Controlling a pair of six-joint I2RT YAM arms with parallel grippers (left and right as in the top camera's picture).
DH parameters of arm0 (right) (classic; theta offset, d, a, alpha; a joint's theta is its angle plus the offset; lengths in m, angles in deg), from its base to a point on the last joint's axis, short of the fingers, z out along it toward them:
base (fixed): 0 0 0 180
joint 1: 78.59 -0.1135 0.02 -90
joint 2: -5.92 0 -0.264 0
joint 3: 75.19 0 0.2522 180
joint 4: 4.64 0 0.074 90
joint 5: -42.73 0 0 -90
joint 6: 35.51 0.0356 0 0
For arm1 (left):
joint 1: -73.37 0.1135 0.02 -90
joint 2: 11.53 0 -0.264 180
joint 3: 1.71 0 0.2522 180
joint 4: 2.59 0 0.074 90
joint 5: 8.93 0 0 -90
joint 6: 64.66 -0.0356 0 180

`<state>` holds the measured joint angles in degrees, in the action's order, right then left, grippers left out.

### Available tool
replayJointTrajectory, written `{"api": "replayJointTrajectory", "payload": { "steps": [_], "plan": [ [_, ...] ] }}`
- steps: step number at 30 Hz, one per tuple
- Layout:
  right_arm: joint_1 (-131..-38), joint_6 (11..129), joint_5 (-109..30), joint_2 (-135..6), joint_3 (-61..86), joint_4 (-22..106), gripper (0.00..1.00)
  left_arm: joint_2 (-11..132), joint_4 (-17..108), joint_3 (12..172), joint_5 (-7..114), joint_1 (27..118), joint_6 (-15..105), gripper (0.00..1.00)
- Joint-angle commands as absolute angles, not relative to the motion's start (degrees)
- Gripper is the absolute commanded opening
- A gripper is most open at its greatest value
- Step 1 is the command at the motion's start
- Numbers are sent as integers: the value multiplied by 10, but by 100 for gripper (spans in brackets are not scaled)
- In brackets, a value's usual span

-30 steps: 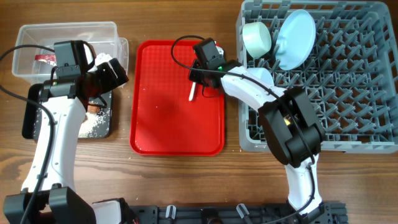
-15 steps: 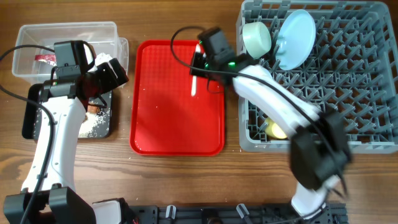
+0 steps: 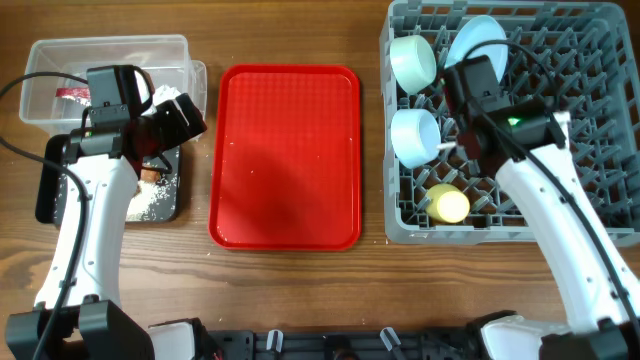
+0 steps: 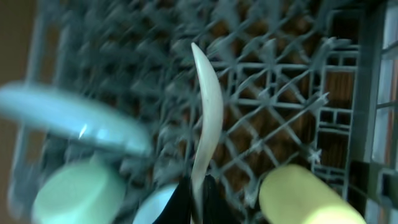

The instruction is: Sort waste into correct bins and load items into the dishwasher rack

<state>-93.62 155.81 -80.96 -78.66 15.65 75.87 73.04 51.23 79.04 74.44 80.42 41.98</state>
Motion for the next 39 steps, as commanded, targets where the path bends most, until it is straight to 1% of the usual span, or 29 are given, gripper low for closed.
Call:
{"api": "replayJointTrajectory", "payload": {
  "steps": [1,3,4,9,10,11,13,14,15,16,17,18,19,20,22,26,28,30,33,35,37,39],
  "plan": [
    [-899,1616,-817,-809,97,727,5,732,511,791,750,806,423,100],
    [-876,1613,-795,-811,62,700,11,732,511,791,750,806,423,100],
    [-876,1614,-793,-812,54,691,13,732,511,791,750,806,423,100],
    [-876,1609,-794,-835,38,639,14,732,511,791,750,806,423,100],
    [-876,1598,-793,-835,38,635,15,732,511,791,750,806,423,100],
    [-876,1568,-794,-833,39,628,19,732,511,791,750,806,423,100],
    [-876,1454,-787,-805,57,627,34,732,511,791,750,806,423,100],
    [-876,1361,-774,-779,70,627,43,732,511,791,750,806,423,100],
    [-876,1204,-748,-743,86,624,49,732,511,791,750,806,423,100],
    [-877,1059,-714,-711,96,607,49,732,511,791,750,806,423,100],
    [-878,823,-592,-657,100,570,68,732,511,791,750,806,423,100],
    [-878,696,-449,-607,100,569,100,732,511,791,750,806,423,100],
    [-878,658,-388,-579,100,580,100,732,511,791,750,806,423,100],
    [-878,647,-382,-546,100,598,100,732,511,791,750,806,423,100],
    [-878,651,-406,-505,100,628,100,732,511,791,750,806,423,100],
    [-878,649,-410,-488,100,638,100,732,511,791,750,806,423,100],
    [-878,635,-425,-495,97,623,100,732,511,791,750,806,423,100],
    [-878,615,-428,-487,67,553,100,732,511,791,750,806,423,100],
    [-875,585,-418,-386,-99,378,100,732,511,791,750,806,423,100],
    [-857,563,-389,-292,-228,305,100,732,511,791,750,806,423,100],
    [-826,565,-357,-184,-339,280,100,732,511,791,750,806,423,100],
    [-805,564,-351,-113,-398,280,100,732,511,791,750,806,423,100]
  ]
}}
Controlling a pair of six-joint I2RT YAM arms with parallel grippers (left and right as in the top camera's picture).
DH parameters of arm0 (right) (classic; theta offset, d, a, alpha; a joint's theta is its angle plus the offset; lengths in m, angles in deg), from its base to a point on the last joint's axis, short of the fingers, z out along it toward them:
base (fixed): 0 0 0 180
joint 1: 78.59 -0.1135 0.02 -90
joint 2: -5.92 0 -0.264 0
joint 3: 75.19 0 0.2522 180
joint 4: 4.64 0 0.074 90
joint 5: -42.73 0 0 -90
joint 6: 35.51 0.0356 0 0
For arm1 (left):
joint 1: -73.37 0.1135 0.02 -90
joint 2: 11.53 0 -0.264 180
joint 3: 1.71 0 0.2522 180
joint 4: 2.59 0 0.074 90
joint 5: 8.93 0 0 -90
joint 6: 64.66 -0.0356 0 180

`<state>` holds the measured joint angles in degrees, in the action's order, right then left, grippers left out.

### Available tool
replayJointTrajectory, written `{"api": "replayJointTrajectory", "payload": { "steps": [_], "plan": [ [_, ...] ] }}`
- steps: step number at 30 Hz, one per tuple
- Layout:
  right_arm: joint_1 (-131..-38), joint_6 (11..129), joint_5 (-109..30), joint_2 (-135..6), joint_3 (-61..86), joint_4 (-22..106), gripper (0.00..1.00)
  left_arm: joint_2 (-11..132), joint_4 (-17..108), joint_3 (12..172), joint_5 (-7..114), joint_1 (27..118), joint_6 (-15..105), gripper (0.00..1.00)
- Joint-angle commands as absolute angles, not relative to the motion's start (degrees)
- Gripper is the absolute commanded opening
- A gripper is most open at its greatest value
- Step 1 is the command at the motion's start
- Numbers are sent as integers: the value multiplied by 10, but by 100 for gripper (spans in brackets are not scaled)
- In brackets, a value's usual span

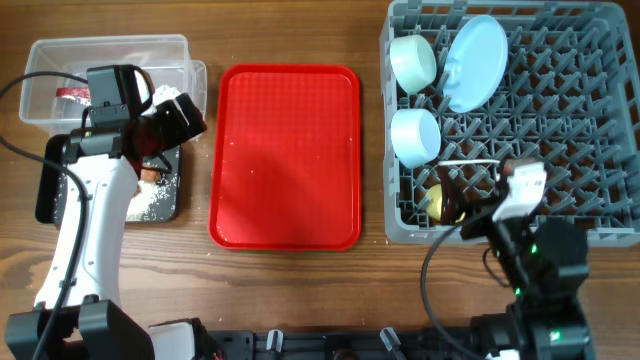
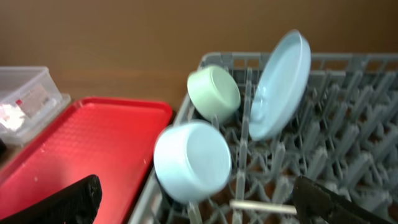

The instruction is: Sort waste into correct bins and load items into the dishwasher rack

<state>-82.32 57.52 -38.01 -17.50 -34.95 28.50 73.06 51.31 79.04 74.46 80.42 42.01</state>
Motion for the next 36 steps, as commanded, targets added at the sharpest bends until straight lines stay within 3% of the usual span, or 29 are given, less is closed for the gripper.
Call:
{"api": "replayJointTrajectory", "payload": {
  "steps": [1,5,13,32,36],
  "plan": [
    [-798,560,-357,-78,-428,276,100,732,511,791,750,806,423,100],
    [-790,562,-382,35,-562,186,100,732,511,791,750,806,423,100],
    [-790,560,-384,58,-611,85,100,732,511,791,750,806,423,100],
    [-790,560,-384,56,-611,83,100,706,519,784,784,806,422,100],
    [-790,560,-384,56,-611,83,100,537,249,549,743,778,423,100]
  ]
}}
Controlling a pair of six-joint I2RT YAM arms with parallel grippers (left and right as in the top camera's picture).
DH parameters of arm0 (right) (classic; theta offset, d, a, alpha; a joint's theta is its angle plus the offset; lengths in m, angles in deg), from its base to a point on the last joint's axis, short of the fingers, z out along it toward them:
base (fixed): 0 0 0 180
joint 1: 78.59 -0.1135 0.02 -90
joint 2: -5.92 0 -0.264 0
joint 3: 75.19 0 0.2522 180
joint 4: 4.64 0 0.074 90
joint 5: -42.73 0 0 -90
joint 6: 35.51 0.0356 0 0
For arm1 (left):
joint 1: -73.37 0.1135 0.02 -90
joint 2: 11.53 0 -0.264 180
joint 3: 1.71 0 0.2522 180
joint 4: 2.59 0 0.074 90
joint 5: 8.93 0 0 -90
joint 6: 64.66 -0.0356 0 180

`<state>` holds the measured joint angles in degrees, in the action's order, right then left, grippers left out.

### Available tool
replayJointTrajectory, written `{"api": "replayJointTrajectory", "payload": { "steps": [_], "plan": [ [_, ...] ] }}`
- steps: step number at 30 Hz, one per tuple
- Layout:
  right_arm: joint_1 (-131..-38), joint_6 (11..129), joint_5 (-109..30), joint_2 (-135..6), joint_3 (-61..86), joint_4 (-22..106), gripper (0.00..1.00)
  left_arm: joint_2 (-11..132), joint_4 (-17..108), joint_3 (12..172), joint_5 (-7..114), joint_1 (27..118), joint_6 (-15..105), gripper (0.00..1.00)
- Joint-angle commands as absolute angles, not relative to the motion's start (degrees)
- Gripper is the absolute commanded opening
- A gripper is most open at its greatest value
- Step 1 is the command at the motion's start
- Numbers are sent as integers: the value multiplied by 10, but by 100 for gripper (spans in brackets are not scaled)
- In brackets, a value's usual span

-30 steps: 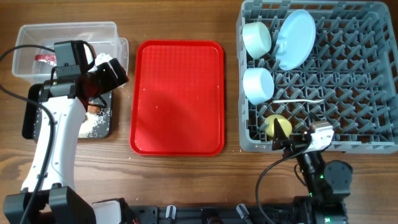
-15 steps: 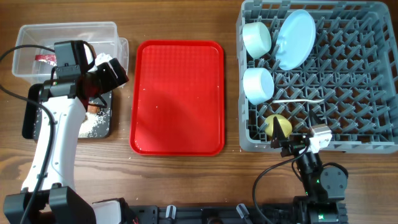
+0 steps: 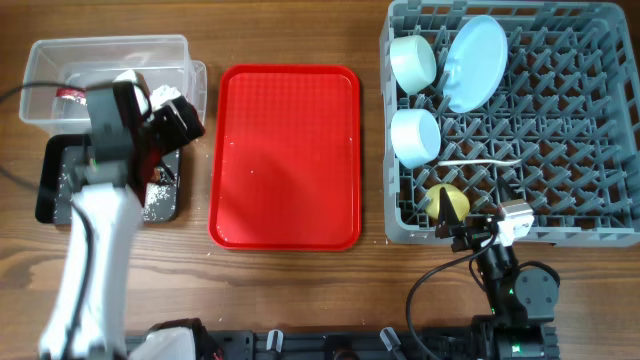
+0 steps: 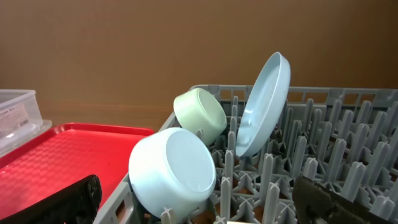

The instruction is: Sort waste into correct bins and load items into the dishwasher rack

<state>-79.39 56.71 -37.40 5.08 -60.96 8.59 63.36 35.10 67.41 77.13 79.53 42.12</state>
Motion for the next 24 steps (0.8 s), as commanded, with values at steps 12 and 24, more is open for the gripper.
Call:
{"api": "replayJointTrajectory", "payload": {
  "steps": [12,24],
  "plan": [
    [-790,560,-384,56,-611,83,100,24,17,124,717,777,425,100],
    [-790,560,-384,56,-611,83,100,-114,149,124,730,760,423,100]
  ]
}}
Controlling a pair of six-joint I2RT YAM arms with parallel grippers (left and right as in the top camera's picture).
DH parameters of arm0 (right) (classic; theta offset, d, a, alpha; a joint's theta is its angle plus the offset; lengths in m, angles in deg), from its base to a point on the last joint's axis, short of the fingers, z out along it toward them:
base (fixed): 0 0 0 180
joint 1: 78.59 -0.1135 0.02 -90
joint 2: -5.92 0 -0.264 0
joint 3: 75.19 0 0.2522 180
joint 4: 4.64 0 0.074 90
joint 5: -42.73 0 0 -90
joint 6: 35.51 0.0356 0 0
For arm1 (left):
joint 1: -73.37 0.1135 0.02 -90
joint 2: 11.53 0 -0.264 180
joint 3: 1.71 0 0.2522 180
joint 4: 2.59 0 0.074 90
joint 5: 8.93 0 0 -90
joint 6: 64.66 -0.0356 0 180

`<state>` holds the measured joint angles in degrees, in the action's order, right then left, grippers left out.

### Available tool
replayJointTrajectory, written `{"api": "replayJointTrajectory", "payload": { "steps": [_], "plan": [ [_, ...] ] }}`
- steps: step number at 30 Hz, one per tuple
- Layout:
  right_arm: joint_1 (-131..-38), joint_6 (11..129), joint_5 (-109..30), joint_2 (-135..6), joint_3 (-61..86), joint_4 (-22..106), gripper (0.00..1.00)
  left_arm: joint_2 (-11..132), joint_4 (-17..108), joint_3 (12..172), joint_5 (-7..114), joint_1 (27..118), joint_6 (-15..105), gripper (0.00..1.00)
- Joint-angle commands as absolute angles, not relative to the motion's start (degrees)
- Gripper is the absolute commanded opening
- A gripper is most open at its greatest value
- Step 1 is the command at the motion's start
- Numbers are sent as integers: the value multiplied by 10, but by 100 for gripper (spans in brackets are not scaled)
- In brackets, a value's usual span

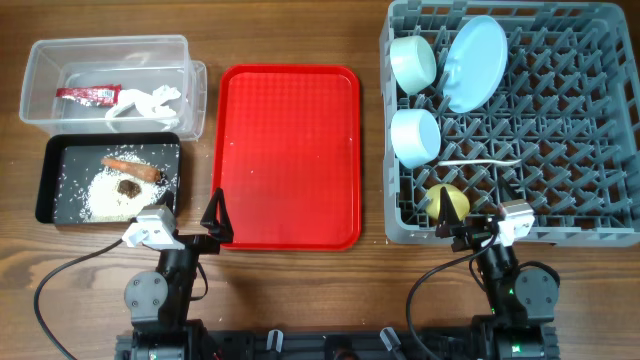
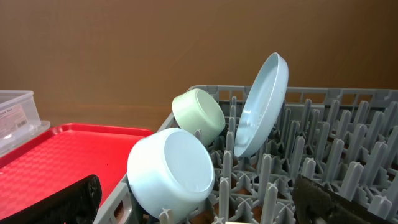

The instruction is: Sort waste into correct bins and load items into the dishwasher rack

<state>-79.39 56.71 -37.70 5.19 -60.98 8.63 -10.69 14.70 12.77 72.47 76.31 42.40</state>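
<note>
The grey dishwasher rack holds a pale green cup, a light blue plate, a light blue cup, a white spoon and a yellow cup. The clear bin contains a red wrapper and white crumpled paper. Rice and a carrot piece lie in the black tray. My left gripper rests open at the table's front, below the black tray. Close to the rack's front wall, my right gripper is open and empty.
The red tray lies bare between the bins and the rack; its corner shows in the right wrist view as well. Both arms are folded at the table's front edge. Cables run along the front.
My left arm was stretched over the black tray and clear bin; now it is folded back at the table's front edge, uncovering both bins. The right arm has not moved.
My right gripper first held the white spoon over the rack while the left arm hung over the bins. Then the spoon lay in the rack and the right gripper was open, nearer the front. Later the right arm sat folded at the front, and now the left does too.
</note>
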Motion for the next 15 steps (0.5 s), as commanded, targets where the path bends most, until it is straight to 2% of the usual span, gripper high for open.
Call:
{"api": "replayJointTrajectory", "payload": {
  "steps": [1,15],
  "plan": [
    [-790,560,-384,56,-611,83,100,-114,149,124,730,760,423,100],
    [-790,560,-384,56,-611,83,100,-114,149,124,730,760,423,100]
  ]
}}
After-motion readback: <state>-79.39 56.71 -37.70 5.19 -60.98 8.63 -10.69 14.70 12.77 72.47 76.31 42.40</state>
